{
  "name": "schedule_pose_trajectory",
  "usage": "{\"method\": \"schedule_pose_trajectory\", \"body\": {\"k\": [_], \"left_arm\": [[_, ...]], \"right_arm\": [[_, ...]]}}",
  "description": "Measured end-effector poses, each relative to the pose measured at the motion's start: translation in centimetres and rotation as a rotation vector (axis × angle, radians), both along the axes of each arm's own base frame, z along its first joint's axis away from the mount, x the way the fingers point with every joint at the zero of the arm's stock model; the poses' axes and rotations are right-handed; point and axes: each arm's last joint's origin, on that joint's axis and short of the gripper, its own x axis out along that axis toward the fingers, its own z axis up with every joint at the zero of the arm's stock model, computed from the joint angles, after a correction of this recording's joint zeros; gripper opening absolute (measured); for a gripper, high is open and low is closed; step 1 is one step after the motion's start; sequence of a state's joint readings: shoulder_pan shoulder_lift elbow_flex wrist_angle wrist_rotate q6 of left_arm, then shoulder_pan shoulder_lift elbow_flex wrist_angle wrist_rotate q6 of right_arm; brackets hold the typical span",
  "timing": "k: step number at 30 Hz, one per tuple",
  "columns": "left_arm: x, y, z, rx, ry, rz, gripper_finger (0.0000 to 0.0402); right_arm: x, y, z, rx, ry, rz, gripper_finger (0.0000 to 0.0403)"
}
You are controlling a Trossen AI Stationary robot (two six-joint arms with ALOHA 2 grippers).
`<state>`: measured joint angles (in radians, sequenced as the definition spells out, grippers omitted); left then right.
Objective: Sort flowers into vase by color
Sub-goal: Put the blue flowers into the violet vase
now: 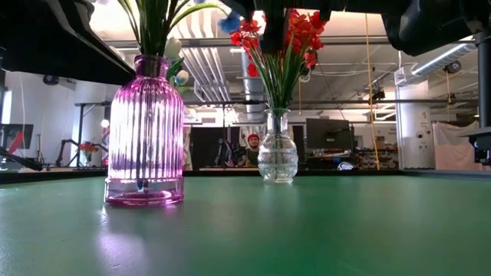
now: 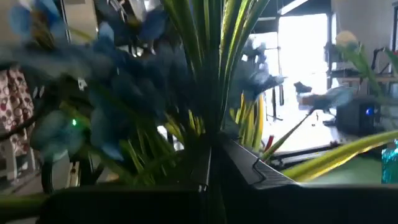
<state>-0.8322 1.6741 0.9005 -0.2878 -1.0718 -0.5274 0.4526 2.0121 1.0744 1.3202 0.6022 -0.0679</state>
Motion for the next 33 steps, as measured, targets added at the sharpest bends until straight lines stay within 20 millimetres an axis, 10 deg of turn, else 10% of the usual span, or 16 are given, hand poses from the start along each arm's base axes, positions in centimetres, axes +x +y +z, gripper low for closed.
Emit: {"method": "schedule_pose_trajectory", "body": {"k": [21,33], "left_arm": [[0.0,0.0,0.0,-0.002,-0.003,0.002,0.0077],[0.0,0.0,0.0,-0.002,-0.002,0.002,0.0077]], "right_arm": [[0.2,0.2,-1.4,-0.020,0.137,0.011,0.0019],[-0.7,1.5,-1.4,-0.014,0.197,-0.074,0.0148]]}}
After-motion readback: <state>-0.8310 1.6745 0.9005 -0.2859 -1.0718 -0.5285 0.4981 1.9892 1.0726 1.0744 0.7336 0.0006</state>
